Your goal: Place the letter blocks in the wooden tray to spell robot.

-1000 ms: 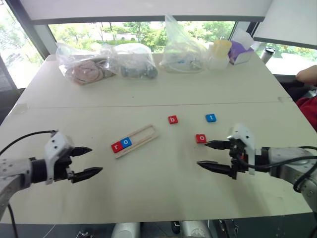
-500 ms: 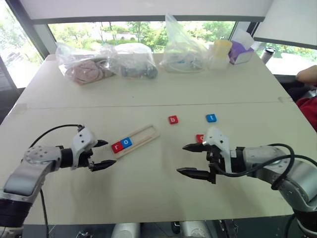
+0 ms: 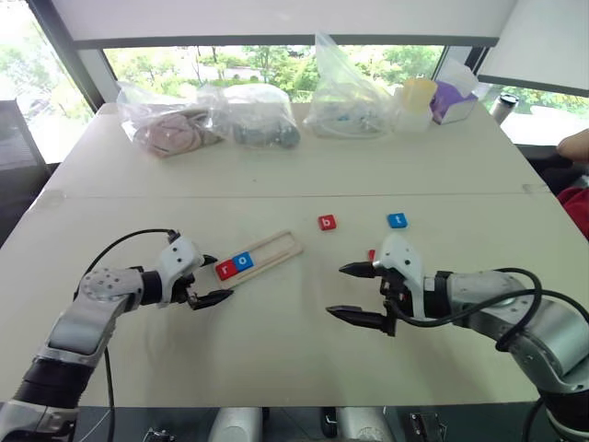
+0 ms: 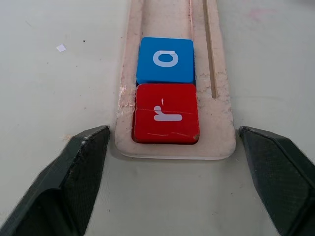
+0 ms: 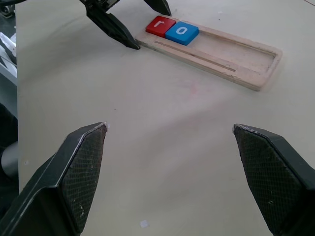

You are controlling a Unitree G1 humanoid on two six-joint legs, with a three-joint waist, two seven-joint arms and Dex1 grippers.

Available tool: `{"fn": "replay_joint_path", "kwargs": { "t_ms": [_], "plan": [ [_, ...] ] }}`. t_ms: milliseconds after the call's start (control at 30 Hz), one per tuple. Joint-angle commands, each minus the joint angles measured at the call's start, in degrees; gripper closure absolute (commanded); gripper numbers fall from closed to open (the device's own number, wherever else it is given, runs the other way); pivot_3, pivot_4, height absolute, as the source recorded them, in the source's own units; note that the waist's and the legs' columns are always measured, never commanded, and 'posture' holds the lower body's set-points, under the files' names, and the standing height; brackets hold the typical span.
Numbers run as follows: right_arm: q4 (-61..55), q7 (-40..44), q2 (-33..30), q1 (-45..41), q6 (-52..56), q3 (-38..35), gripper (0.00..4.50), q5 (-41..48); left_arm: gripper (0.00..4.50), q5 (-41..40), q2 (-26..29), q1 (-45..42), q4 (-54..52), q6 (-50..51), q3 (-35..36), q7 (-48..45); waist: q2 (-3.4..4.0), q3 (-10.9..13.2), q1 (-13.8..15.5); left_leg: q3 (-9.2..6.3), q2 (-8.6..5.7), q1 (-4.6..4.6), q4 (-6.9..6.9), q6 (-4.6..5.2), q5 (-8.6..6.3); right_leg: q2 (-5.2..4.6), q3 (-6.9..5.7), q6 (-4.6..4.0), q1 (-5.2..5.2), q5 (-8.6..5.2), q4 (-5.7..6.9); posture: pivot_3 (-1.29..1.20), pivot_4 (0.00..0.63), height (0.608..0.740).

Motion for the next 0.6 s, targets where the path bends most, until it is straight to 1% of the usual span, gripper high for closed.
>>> {"fn": "replay_joint_path", "kwargs": {
  "t_ms": [33, 167, 233, 300, 433, 600],
  "plan": [
    [-0.56, 0.25, -0.14, 0.23, -1.35, -0.46, 0.25, -0.65, 1.37, 2.28, 0.29, 1.03, 2.51, -0.01, -1.68, 0.11, 0.00, 0.00, -0.01, 0.01, 0.01, 0.00, 0.05, 0.00, 0.00, -0.01, 0.00, 0.00, 0.01, 0.00, 0.00, 0.00, 0.150, 0.740],
    [0.24, 0.46, -0.31, 1.12, -2.26, -0.59, 0.25, -1.91, 1.37, 2.13, 0.89, -0.49, 3.31, -5.00, -1.30, -2.45, 0.00, 0.00, -0.01, 0.02, 0.01, -0.01, 0.06, 0.00, 0.00, -0.01, 0.01, 0.00, 0.01, 0.01, 0.00, 0.00, 0.150, 0.740],
    [1.39, 0.16, -0.25, 1.53, -2.63, -1.51, 0.25, -2.43, 1.37, -0.28, 1.86, -3.06, 2.66, -5.68, -1.33, -7.29, -0.02, 0.01, 0.00, 0.01, 0.01, -0.03, 0.05, 0.00, 0.00, -0.01, 0.01, -0.01, -0.01, 0.02, 0.00, 0.00, 0.150, 0.740],
    [2.21, -0.19, -0.01, 1.48, -2.90, -2.02, 0.25, -2.89, 1.37, -0.59, 2.85, -5.06, 3.76, -7.56, -1.95, -11.16, -0.06, 0.04, 0.07, 0.00, 0.00, -0.11, 0.05, 0.00, 0.00, 0.04, -0.01, -0.04, -0.09, 0.04, 0.01, 0.00, 0.150, 0.740],
    [3.19, -0.62, 0.04, 2.03, -4.19, -2.32, 0.25, -4.43, 1.37, 3.86, 3.66, -12.06, 13.14, -15.52, -5.33, -16.73, -0.07, 0.05, 0.31, 0.02, -0.05, -0.17, 0.03, 0.01, -0.01, 0.03, -0.01, -0.22, -0.14, 0.15, 0.00, 0.00, 0.150, 0.740],
    [2.94, -1.08, 0.26, 2.71, -4.61, -2.35, 0.25, -5.19, 1.37, 5.70, -0.23, -20.77, 24.49, -22.62, -8.43, -21.53, -0.08, 0.06, 0.32, 0.03, -0.11, -0.18, 0.03, 0.02, -0.01, 0.06, -0.01, -0.19, -0.15, 0.15, -0.01, 0.00, 0.150, 0.740]
  ]
}}
